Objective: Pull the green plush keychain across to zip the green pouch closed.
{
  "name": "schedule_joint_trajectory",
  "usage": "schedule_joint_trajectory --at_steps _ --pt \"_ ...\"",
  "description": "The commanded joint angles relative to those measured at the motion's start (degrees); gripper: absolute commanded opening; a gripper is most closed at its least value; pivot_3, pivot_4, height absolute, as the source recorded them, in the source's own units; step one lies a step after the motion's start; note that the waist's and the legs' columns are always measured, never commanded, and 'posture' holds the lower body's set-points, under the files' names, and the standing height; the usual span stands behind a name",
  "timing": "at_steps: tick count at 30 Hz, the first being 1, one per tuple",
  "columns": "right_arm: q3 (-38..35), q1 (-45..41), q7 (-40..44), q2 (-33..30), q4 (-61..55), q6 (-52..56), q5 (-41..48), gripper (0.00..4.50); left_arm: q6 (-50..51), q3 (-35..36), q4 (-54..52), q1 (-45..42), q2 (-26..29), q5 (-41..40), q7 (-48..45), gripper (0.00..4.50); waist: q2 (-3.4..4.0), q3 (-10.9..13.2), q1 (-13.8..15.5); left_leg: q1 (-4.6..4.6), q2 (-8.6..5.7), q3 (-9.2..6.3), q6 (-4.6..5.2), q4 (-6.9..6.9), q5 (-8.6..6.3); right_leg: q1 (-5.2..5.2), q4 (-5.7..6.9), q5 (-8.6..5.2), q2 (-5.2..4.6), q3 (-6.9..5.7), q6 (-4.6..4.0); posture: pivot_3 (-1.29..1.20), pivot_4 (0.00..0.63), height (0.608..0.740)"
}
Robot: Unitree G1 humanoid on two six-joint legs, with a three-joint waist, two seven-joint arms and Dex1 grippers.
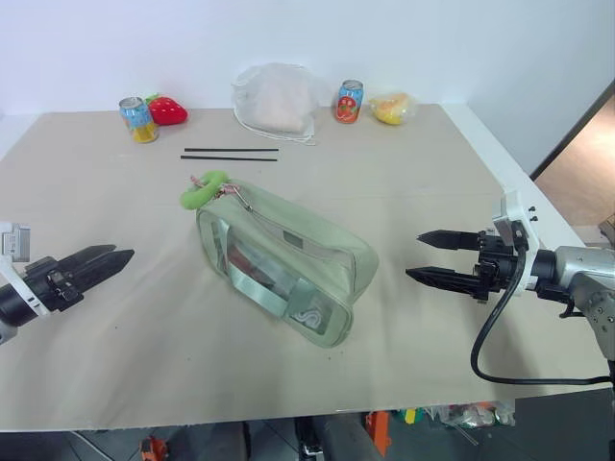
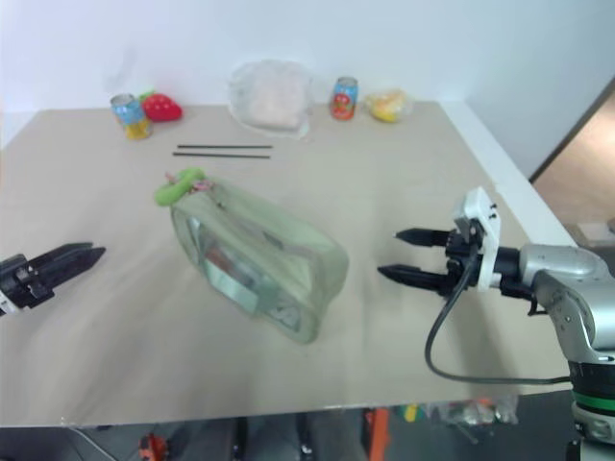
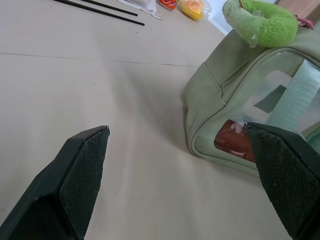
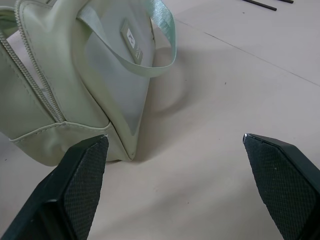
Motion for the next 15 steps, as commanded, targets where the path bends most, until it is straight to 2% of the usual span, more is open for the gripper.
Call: schedule_joint_trajectory --at_steps 1,3,6,9,13,15 --pt "0.0 -1.1 0.5 -0.6 -0.7 -1.4 -0.8 4.45 -0.1 1.7 -2.5 -2.0 1.3 -1.1 0.3 4.5 0.0 0.0 0.0 0.0 0.0 0.0 0.0 0.0 0.0 0.0 0.0 0.0 0.0 0.0 0.0 0.0 0.15 0.74" --pt "0.7 -3.2 1.2 -1.3 -0.2 -2.0 -1.3 4.45 -1.1 0.2 -3.6 -4.2 1.0 -0.8 0.7 4.5 -0.03 0.0 0.1 0.0 -0.01 0.0 -0.01 0.01 -0.01 0.0 0.0 0.0 -0.02 0.0 0.01 0.0 0.15 0.74" --pt "-0.9 -7.5 2.4 -2.0 -2.4 1.1 3.0 4.45 0.8 0.4 -4.3 -8.0 1.1 -3.8 0.1 4.5 -0.03 0.0 0.1 0.01 -0.04 0.01 -0.02 0.08 0.01 0.0 0.0 0.06 -0.04 0.0 0.11 0.0 0.15 0.74" --pt "-2.7 -11.9 3.3 -2.6 -5.7 5.8 9.8 4.45 0.5 0.0 -7.9 -8.8 2.1 -5.3 -4.1 4.5 -0.03 0.0 0.0 0.01 -0.04 0.03 -0.02 0.06 0.02 0.02 0.0 0.08 -0.01 0.04 0.13 0.0 0.15 0.74" --pt "-3.6 -16.5 2.1 -2.1 -14.1 13.7 25.0 4.45 -0.4 0.9 -15.1 -9.5 2.6 -9.2 -9.2 4.5 -0.03 0.0 0.0 -0.08 0.04 0.08 -0.05 -0.02 -0.03 0.02 0.0 -0.01 0.1 0.12 0.02 0.0 0.15 0.74" --pt "-1.9 -15.4 1.3 -1.7 -18.2 15.1 27.1 4.45 0.0 1.0 -17.1 -9.7 2.6 -10.7 -10.4 4.5 -0.03 0.0 0.0 -0.08 0.08 0.05 -0.08 -0.03 -0.06 -0.01 0.01 -0.05 0.14 0.11 0.0 0.0 0.15 0.74"
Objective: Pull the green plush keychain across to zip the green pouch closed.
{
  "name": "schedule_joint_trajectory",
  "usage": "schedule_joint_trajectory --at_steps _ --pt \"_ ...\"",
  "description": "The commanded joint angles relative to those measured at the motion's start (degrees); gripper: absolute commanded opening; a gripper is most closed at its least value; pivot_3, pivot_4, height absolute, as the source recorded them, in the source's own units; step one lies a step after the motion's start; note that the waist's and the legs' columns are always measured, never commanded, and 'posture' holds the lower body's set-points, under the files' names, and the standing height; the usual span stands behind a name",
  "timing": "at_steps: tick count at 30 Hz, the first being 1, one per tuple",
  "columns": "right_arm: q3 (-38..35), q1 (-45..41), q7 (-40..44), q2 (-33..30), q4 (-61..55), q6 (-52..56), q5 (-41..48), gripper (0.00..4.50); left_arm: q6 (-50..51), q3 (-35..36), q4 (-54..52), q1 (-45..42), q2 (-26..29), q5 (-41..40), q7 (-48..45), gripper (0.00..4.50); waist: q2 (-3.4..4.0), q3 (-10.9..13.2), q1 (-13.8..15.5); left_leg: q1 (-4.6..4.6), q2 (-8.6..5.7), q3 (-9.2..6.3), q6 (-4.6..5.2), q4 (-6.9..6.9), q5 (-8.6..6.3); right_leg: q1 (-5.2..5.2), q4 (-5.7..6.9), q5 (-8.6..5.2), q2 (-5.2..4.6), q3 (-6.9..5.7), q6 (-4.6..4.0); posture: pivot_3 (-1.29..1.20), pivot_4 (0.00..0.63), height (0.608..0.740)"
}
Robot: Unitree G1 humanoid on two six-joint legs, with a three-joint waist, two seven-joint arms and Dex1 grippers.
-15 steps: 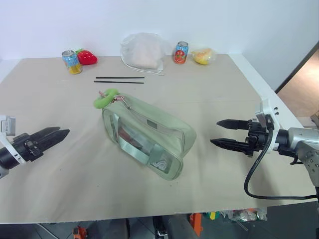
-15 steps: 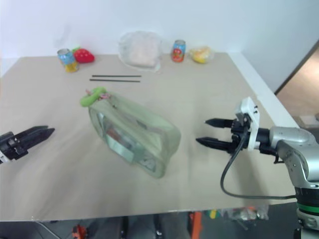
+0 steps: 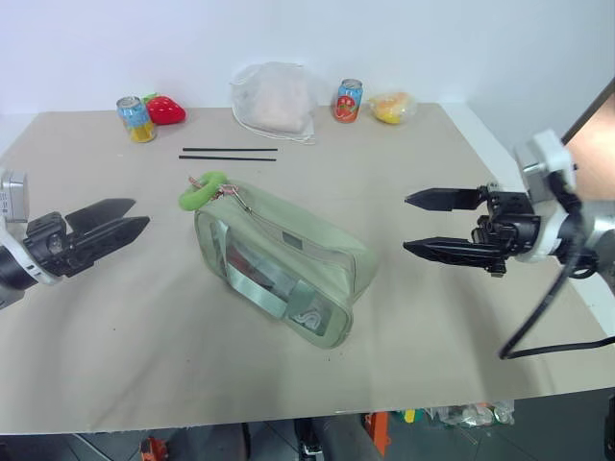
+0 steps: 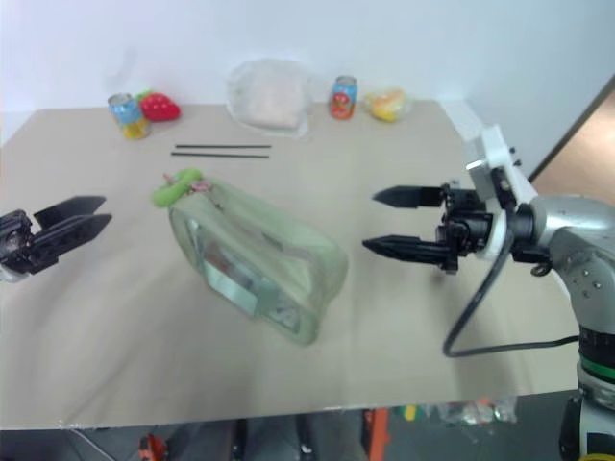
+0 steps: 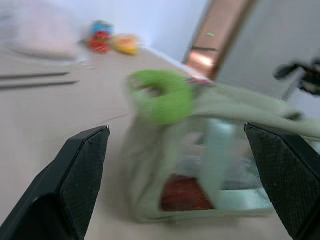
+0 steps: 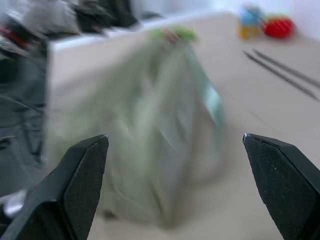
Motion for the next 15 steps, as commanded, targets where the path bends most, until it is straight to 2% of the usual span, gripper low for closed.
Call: schedule_joint_trajectory --at_steps 1,8,15 --pt "1.4 0.7 -1.2 -0.3 -11.7 4.1 8.8 4.45 0.0 1.2 -7.0 -1.0 1.9 -5.1 -4.0 4.5 -0.01 0.0 0.1 -0.02 0.02 -0.01 -0.03 0.0 -0.03 -0.01 0.0 -0.02 0.02 0.0 0.0 0.0 0.15 0.74" --pt "8.9 9.5 -3.2 0.6 -14.4 -1.4 -2.1 4.45 -1.8 0.2 -8.4 2.6 0.2 -4.1 -3.0 4.5 -0.01 0.0 0.1 0.1 -0.03 0.09 -0.12 0.2 -0.05 0.07 0.0 0.03 -0.1 0.07 0.25 0.0 0.15 0.74" --pt "12.1 6.8 -5.2 5.4 -9.9 -5.1 -7.0 4.45 -2.4 0.5 -8.8 3.1 -1.1 -4.9 -1.4 4.5 -0.05 0.0 0.1 0.13 -0.01 0.04 -0.12 0.27 -0.05 0.08 0.04 0.07 -0.02 0.05 0.29 0.0 0.15 0.74"
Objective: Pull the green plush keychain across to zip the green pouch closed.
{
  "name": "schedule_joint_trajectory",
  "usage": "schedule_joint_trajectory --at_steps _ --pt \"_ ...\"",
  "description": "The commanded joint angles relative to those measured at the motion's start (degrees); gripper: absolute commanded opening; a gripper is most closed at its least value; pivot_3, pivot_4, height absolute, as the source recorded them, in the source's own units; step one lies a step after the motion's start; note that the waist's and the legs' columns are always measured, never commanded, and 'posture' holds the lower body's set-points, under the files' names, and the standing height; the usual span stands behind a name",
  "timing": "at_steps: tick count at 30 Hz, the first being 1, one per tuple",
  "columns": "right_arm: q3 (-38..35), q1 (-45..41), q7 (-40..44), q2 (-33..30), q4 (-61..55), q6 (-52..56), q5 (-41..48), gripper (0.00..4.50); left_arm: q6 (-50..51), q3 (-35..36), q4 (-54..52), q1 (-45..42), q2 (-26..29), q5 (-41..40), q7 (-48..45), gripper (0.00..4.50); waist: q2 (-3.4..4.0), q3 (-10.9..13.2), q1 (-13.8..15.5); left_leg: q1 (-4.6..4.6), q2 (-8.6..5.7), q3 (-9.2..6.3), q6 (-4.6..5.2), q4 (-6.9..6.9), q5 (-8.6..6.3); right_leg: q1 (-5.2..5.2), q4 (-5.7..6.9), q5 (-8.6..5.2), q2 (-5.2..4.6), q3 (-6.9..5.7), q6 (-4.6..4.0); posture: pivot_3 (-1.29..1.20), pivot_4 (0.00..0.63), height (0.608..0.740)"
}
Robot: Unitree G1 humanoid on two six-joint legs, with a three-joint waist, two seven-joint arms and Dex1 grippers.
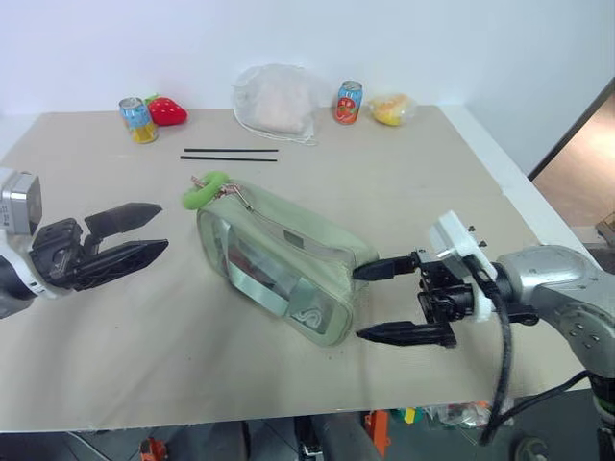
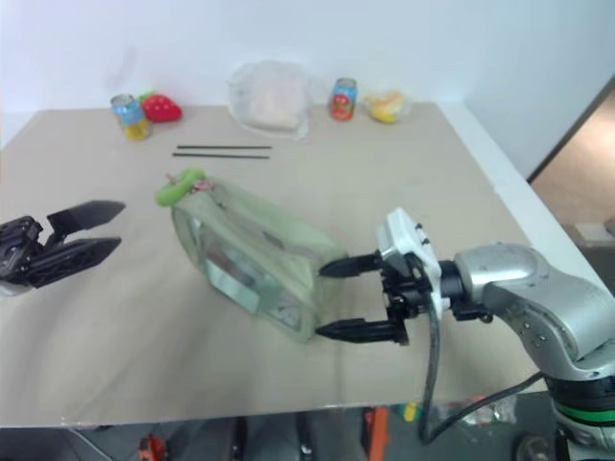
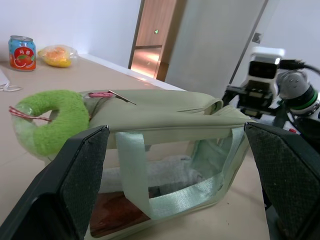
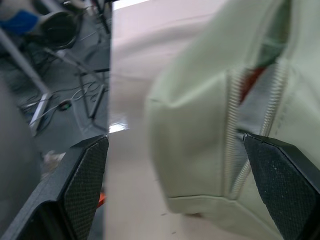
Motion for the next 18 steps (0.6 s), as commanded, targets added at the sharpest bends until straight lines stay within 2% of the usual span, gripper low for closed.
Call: schedule_joint_trajectory --at_steps 1,4,5,11,16,18 --pt "-0.2 -2.5 -0.1 1.4 0.7 -2.3 -0.9 4.45 -1.8 1.1 -1.4 -0.2 -0.4 -0.9 0.8 4.5 0.0 0.0 0.0 -0.01 0.0 0.0 0.0 -0.01 0.0 0.0 0.01 -0.01 0.01 0.01 -0.01 0.0 0.15 0.74" --pt "1.5 -3.0 -0.6 2.8 2.1 -4.3 -3.9 4.45 -2.4 1.2 -1.7 0.5 -1.0 -1.0 1.2 4.5 0.0 0.0 0.0 -0.03 0.04 -0.02 0.0 -0.04 0.0 0.0 0.01 -0.02 0.06 0.01 -0.04 0.0 0.15 0.74" --pt "2.0 -2.9 -0.5 3.0 2.8 -4.9 -4.7 4.21 -2.6 1.3 -1.9 0.9 -1.2 -0.8 1.4 4.5 0.0 0.0 0.0 -0.04 0.04 -0.02 0.0 -0.04 -0.01 0.0 0.01 -0.03 0.06 0.01 -0.04 0.0 0.15 0.74" --pt "2.8 -2.7 4.4 2.3 5.6 -9.0 -7.6 2.26 -3.6 2.2 -1.1 2.4 -2.2 -0.9 2.8 4.5 0.0 0.0 0.0 -0.02 0.03 0.01 0.01 -0.01 -0.01 0.0 0.01 -0.02 0.04 0.04 -0.04 0.0 0.15 0.74" --pt "4.6 -5.2 10.1 0.8 8.6 -14.4 -12.4 0.35 -3.4 3.5 1.8 2.6 -2.8 -1.8 4.1 4.5 0.0 0.0 0.0 -0.01 0.03 0.02 0.01 -0.01 -0.01 0.01 0.05 -0.02 0.06 0.05 -0.04 0.0 0.15 0.74" --pt "5.7 -8.8 12.3 0.3 11.8 -18.9 -16.3 0.04 -2.8 4.4 4.0 1.8 -3.5 -3.2 5.4 4.5 0.0 0.0 0.0 0.0 0.04 0.02 0.01 -0.01 -0.01 0.01 0.06 -0.02 0.07 0.05 -0.04 0.0 0.15 0.74"
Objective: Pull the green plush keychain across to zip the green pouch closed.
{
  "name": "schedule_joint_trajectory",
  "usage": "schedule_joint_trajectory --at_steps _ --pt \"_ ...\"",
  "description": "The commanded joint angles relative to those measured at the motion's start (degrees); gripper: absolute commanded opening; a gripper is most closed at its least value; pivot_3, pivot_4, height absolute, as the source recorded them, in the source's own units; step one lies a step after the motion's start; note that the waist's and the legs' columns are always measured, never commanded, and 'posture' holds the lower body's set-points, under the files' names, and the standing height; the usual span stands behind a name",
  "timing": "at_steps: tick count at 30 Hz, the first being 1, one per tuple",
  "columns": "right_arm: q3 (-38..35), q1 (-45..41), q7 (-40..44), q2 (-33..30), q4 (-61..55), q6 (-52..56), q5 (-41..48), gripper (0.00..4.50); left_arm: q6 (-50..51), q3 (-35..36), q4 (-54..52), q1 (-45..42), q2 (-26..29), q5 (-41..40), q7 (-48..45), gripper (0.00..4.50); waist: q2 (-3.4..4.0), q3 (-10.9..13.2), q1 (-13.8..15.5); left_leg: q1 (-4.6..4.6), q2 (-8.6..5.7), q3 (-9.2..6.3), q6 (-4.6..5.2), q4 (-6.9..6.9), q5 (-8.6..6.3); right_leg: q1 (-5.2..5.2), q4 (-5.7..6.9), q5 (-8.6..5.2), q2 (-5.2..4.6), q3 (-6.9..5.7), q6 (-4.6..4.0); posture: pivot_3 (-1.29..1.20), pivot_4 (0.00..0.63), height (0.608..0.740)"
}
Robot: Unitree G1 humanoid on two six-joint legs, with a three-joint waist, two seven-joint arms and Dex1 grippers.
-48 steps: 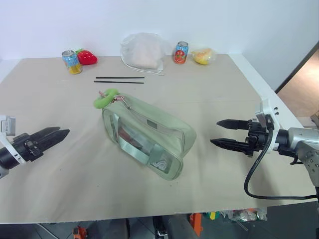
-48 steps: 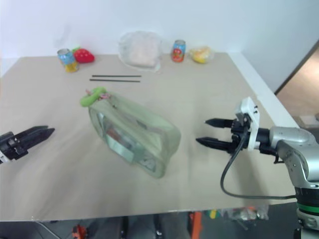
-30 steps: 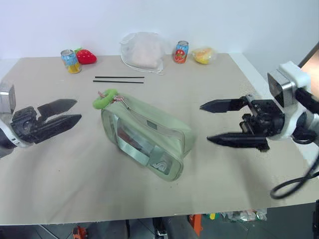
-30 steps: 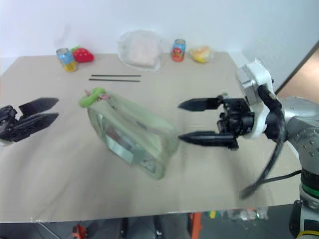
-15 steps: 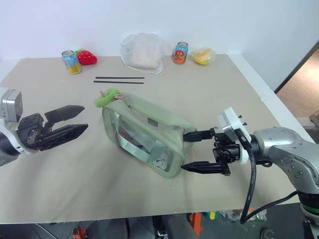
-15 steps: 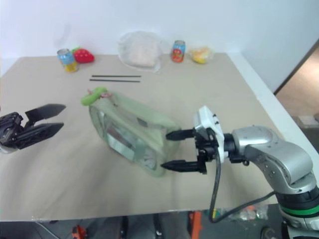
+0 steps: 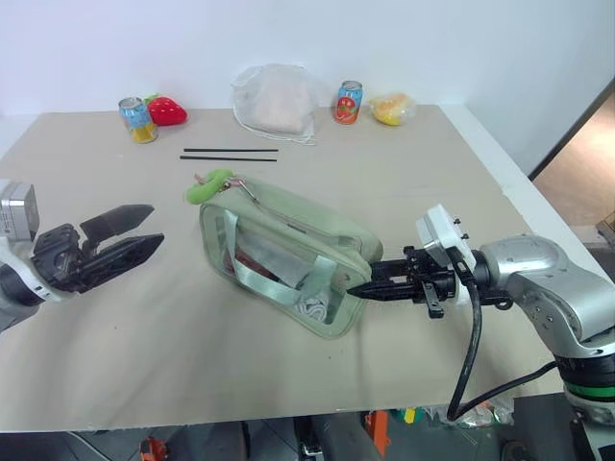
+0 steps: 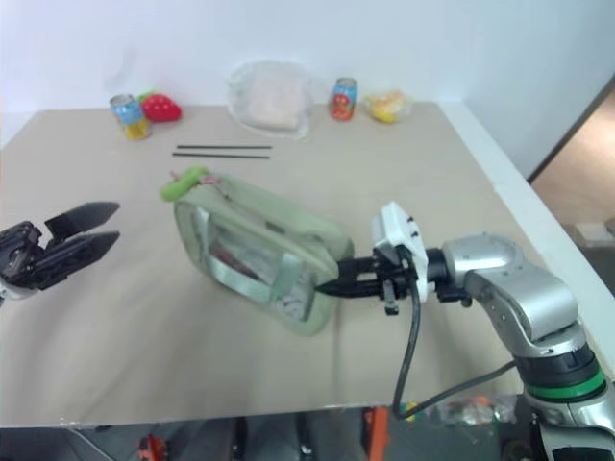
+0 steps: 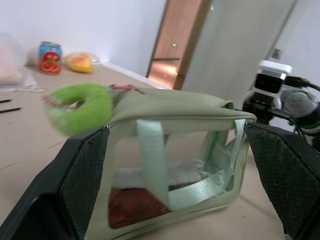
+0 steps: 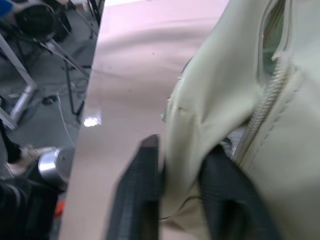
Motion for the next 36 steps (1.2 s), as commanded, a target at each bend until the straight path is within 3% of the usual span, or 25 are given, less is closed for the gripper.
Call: schedule_joint_trajectory --at_steps 1,10,19,27,36 --pt "1.4 -7.4 4.5 -1.4 5.3 -8.5 -6.7 0.04 0.0 3.7 3.5 -1.3 -1.2 -3.4 2.2 4.5 0.0 0.0 0.0 0.0 0.0 0.0 0.0 0.0 0.0 0.0 0.0 0.0 0.0 0.0 0.0 0.0 0.15 0.74" --pt "5.6 -21.9 11.9 1.4 21.2 -22.2 -16.7 0.04 1.5 2.6 8.1 -0.5 -4.0 -4.7 5.9 4.5 0.01 0.0 0.0 0.04 0.06 -0.02 0.03 -0.01 0.01 -0.05 0.04 0.03 0.07 0.0 -0.13 0.0 0.15 0.74" --pt "7.3 -17.7 11.6 6.0 27.3 -26.1 -20.6 0.04 6.3 -1.0 2.1 -0.2 -9.7 -9.4 14.9 4.5 -0.06 0.0 -0.2 0.04 0.08 0.14 0.02 -0.01 -0.02 0.14 0.12 0.03 0.06 0.2 -0.18 0.0 0.15 0.74" --pt "5.9 -16.7 10.9 7.4 25.9 -24.6 -19.6 0.04 9.0 1.3 11.3 -9.3 -12.7 -18.2 27.1 4.5 -0.05 0.0 -0.2 0.17 0.2 0.02 0.3 -0.02 0.38 0.12 0.22 0.49 0.47 0.25 -0.28 0.0 0.15 0.74" --pt "3.5 -14.9 9.7 6.5 21.5 -20.8 -17.3 0.04 12.0 -1.2 11.2 -8.8 -15.3 -22.6 32.0 4.5 -0.05 0.0 -0.1 0.1 0.24 0.05 0.26 -0.03 0.38 0.09 0.22 0.5 0.47 0.3 -0.3 0.0 0.15 0.74"
